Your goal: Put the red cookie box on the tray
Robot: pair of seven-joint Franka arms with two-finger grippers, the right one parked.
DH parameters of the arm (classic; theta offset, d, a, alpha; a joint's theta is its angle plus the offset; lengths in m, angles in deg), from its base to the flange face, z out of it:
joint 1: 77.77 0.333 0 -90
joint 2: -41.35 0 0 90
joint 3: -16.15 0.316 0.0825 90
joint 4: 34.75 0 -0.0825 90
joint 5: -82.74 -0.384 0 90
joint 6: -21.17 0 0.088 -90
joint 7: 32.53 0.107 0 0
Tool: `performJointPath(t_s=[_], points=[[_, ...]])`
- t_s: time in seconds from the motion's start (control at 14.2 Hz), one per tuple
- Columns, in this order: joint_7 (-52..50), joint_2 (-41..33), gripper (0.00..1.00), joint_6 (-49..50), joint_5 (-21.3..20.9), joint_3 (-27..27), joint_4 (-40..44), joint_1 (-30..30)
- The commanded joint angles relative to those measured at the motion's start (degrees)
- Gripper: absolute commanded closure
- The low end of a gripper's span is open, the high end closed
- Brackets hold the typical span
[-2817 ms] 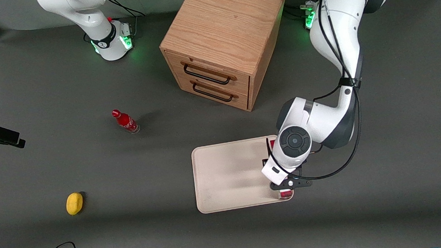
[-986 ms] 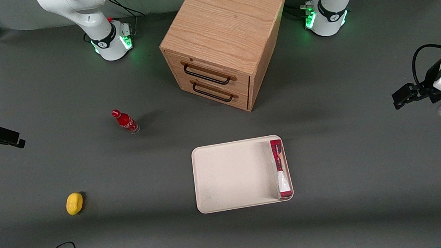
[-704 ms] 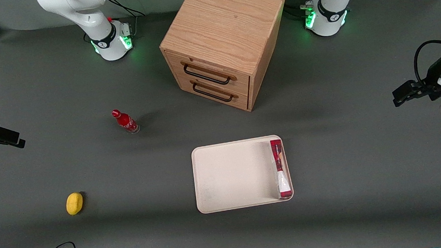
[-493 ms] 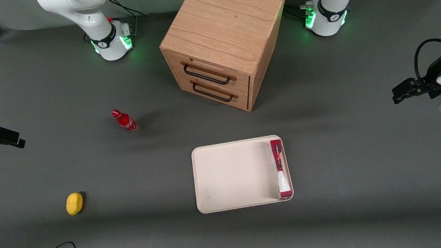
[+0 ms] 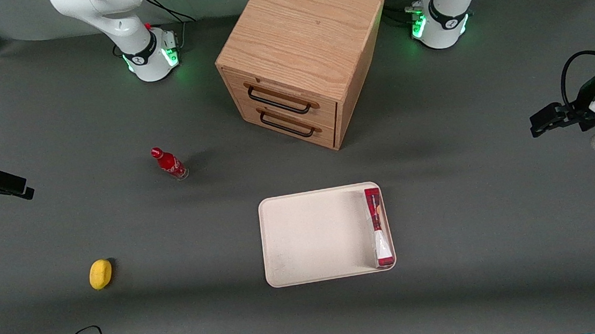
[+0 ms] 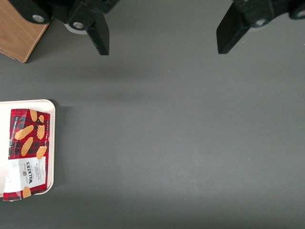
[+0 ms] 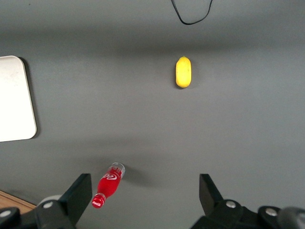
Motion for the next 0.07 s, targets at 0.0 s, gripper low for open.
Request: performJointPath(t_s=[0.0], points=[[1.18, 0.54, 0.0, 1.48, 0.52, -0.6, 1.49, 0.7]])
